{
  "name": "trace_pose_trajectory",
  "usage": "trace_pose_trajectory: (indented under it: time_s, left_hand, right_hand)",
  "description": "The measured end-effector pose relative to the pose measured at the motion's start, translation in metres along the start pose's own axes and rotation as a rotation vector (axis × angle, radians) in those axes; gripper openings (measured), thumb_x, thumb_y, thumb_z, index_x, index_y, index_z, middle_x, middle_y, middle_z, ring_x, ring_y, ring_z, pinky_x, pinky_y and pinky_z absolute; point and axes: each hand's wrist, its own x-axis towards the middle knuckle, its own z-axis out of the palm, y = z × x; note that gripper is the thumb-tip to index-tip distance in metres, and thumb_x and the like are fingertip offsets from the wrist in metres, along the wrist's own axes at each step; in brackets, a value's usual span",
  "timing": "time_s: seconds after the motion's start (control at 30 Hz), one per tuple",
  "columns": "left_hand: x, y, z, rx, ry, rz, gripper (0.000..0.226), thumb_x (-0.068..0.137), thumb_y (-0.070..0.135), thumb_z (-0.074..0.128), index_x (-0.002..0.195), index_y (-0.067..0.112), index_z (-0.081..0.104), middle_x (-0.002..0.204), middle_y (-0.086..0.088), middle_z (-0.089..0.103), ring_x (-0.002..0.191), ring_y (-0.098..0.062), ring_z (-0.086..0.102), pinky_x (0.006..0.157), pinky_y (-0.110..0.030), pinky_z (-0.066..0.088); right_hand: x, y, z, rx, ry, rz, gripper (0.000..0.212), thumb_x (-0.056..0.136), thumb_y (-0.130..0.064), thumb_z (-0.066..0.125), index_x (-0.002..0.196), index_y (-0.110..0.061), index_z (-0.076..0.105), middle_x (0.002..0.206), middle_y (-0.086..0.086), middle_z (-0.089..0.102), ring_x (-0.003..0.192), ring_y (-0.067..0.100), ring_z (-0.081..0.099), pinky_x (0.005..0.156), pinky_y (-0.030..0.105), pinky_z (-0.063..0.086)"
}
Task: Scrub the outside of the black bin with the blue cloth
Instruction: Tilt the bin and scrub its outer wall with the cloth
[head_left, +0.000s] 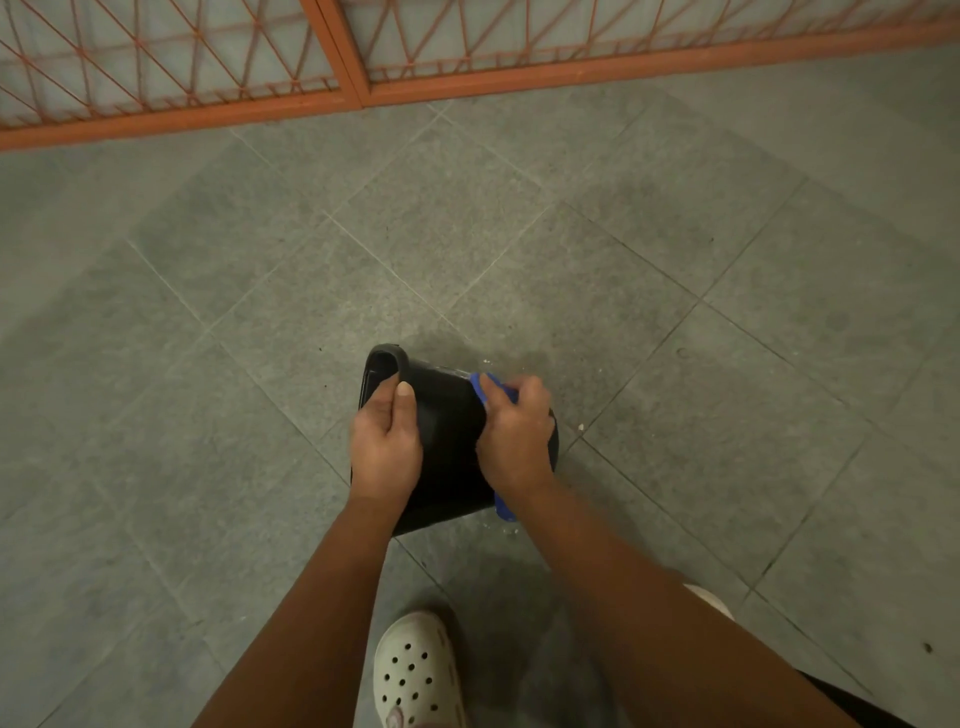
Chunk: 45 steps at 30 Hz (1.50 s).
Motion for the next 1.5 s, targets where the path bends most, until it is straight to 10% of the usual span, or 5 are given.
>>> trace_pose_trajectory:
  time_s: [0.3,0.7,0.93,1.27,1.5]
  left_hand:
    - [0.003,-0.005,0.002,-0.036,0.034,-0.066,0.027,0.101,0.023,0.039,0.106,0.014,0.063,0.098,-0.006,0.067,0.095,-0.019,0.063,0.088,-0.038,0.050]
    - [0.006,-0.008,-0.004,-0.058,0.093,-0.100,0.027,0.102,0.021,0.039,0.089,0.011,0.060,0.076,-0.005,0.058,0.067,-0.008,0.055,0.054,-0.009,0.044]
    - [0.004,-0.002,0.000,0.002,0.042,-0.055,0.026,0.101,0.024,0.038,0.104,0.014,0.062,0.088,0.001,0.064,0.088,-0.011,0.061,0.083,-0.028,0.047]
    - [0.003,-0.004,0.001,-0.009,0.086,-0.056,0.027,0.101,0.023,0.038,0.104,0.013,0.062,0.085,0.004,0.062,0.083,-0.007,0.059,0.076,-0.021,0.045]
    - [0.006,-0.008,-0.001,-0.005,0.108,-0.096,0.028,0.102,0.023,0.037,0.095,0.008,0.060,0.077,-0.007,0.058,0.061,0.001,0.055,0.051,-0.003,0.041]
  right_hand:
    - [0.006,-0.006,0.007,-0.006,-0.043,-0.097,0.046,0.089,-0.017,0.058,0.134,-0.025,0.050,0.121,0.010,0.045,0.111,0.027,0.042,0.095,0.048,0.035]
    - [-0.002,0.000,0.017,0.107,0.106,-0.153,0.035,0.081,-0.001,0.055,0.111,-0.019,0.061,0.105,0.004,0.057,0.095,0.026,0.051,0.074,0.043,0.049]
    - [-0.010,0.013,0.013,0.043,0.121,0.001,0.034,0.086,-0.003,0.054,0.118,-0.013,0.062,0.106,0.010,0.054,0.098,0.026,0.049,0.084,0.037,0.049]
    - [0.010,0.027,0.010,-0.008,0.031,0.119,0.042,0.088,-0.002,0.051,0.127,-0.017,0.057,0.122,0.015,0.048,0.111,0.029,0.042,0.099,0.036,0.038]
    - [-0.003,-0.004,0.019,0.017,0.087,-0.100,0.044,0.075,0.005,0.063,0.117,-0.009,0.062,0.107,0.019,0.054,0.096,0.035,0.049,0.077,0.040,0.045]
